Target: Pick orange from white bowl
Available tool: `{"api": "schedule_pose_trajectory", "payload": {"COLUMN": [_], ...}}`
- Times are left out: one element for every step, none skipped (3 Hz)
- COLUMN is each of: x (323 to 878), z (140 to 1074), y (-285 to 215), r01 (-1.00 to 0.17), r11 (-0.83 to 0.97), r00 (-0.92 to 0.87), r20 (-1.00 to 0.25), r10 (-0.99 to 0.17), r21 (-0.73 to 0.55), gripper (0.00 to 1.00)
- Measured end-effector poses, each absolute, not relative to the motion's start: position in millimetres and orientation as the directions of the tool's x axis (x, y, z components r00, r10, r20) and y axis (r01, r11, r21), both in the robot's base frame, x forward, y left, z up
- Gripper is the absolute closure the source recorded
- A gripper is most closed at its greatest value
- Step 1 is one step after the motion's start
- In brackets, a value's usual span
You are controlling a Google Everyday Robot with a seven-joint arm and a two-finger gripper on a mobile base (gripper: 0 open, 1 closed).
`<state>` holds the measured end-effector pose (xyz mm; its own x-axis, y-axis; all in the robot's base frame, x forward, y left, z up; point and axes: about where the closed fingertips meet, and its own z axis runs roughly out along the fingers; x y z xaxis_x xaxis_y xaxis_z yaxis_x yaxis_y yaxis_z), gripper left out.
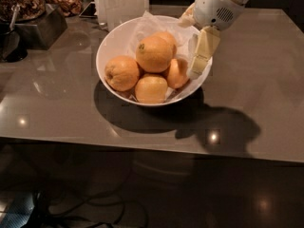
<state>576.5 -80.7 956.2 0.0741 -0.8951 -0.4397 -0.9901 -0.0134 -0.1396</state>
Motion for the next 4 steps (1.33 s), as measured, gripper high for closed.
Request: {"api": "schedule_pose_trajectory", "payload": {"x": [577,588,599,608], "z": [956,942,930,923], "y": [-81,-56,-30,-10], "r01": [-0.990,-0.990,-0.985,-0.977], "r11": [-0.014,-0.083,-0.147,-0.197], "r00": [0.074,0.127,0.171,0.206], "r20": [-0.440,-0.478,-0.514,-0.535], "r10": [-0.895,-0.869,-0.840,-0.820], "r21": [-0.139,-0.111,-0.087,-0.075], "gripper": [0.00,0.00,0.00,0.00]}}
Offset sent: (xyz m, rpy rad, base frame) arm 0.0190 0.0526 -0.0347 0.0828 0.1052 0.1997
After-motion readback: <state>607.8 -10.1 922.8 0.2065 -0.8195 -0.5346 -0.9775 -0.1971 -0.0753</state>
